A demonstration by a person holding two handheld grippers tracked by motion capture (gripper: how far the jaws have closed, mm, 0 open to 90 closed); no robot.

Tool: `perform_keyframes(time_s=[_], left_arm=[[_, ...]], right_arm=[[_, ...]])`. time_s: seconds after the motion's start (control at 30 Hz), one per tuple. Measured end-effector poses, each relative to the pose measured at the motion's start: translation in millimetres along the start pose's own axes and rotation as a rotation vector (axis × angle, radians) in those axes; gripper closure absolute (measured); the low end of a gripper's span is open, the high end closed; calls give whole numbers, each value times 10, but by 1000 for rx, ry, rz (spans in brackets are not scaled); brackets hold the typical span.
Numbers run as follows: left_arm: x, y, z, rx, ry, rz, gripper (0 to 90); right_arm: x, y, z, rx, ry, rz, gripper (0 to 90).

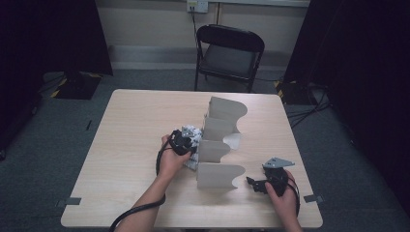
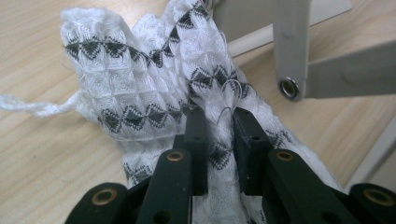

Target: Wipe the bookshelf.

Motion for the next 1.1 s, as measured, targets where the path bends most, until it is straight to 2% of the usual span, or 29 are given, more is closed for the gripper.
perform_keyframes(time_s=[0.23, 0.37, 0.4, 0.5, 0.7, 0.8, 1.07, 1.1], left_arm=[[-58, 95, 12, -18, 30, 1, 809], [-58, 173, 16, -14, 46, 33, 813], [-51, 211, -1, -12, 26, 29, 814], [-29, 298, -19, -14, 38, 44, 814], [-10, 459, -101, 15, 36, 62, 814], [-23, 536, -149, 23, 55, 76, 814], [-74, 701, -280, 56, 71, 88, 813], [-85, 714, -302, 68, 57, 83, 813]], right_arm=[[0, 0, 0, 0, -1, 0, 120], [1, 0, 0, 0, -1, 0, 120], [1, 0, 0, 0, -1, 0, 120], [1, 0, 0, 0, -1, 0, 120], [1, 0, 0, 0, -1, 0, 120], [1, 0, 0, 1, -1, 0, 120], [1, 0, 0, 0, -1, 0, 120], [1, 0, 0, 0, -1, 0, 120]])
Point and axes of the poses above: each handheld gripper's, and its own axes: y roughly backward along the jaws, x roughly out of its top, z roughly to its right, the point moved 2 cm from there along -y, roughly forward along the jaws, and after that the axes turned 3 degrees about -x, right-handed, at the moved point
